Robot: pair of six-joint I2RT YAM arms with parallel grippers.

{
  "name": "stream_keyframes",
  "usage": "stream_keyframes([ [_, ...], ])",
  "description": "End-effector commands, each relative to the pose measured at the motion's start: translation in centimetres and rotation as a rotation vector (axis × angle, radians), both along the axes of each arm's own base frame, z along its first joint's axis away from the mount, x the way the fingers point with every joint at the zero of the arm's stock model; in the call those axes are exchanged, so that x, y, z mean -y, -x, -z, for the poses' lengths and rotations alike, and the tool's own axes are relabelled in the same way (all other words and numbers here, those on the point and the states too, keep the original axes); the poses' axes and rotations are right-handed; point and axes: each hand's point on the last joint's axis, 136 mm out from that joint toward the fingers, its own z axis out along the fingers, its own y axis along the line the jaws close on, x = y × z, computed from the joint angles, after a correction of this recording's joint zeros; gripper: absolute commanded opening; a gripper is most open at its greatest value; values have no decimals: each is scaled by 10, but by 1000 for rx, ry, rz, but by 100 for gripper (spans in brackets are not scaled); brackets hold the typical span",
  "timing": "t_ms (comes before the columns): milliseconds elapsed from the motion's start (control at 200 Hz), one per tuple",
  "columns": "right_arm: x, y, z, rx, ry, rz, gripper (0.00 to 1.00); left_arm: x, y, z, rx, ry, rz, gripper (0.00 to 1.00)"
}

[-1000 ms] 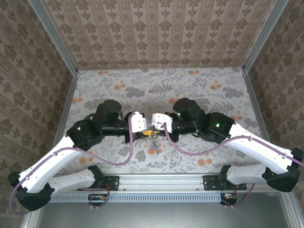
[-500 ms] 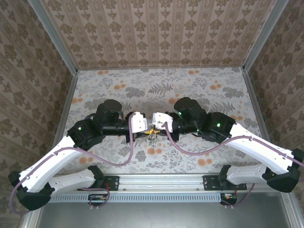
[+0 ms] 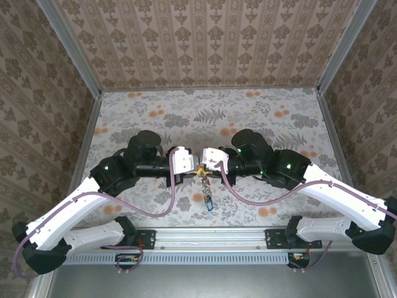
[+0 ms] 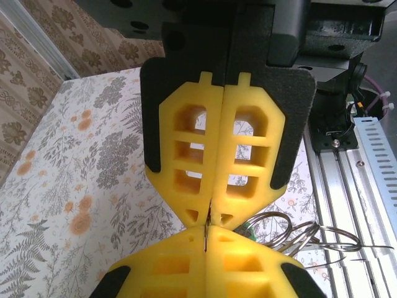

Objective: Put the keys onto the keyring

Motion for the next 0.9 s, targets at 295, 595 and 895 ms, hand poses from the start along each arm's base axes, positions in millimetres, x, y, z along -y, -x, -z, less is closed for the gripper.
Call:
stream_keyframes([
  [295, -14, 4, -22, -2, -162, -22, 12, 6, 22, -39, 17, 208, 114, 0],
  [595, -9, 5, -29, 9, -211, -4, 18, 0, 25, -48, 12, 268, 116, 0],
  [895, -8, 7, -32, 0, -238, -19, 0, -2, 31, -54, -2, 314, 146, 0],
])
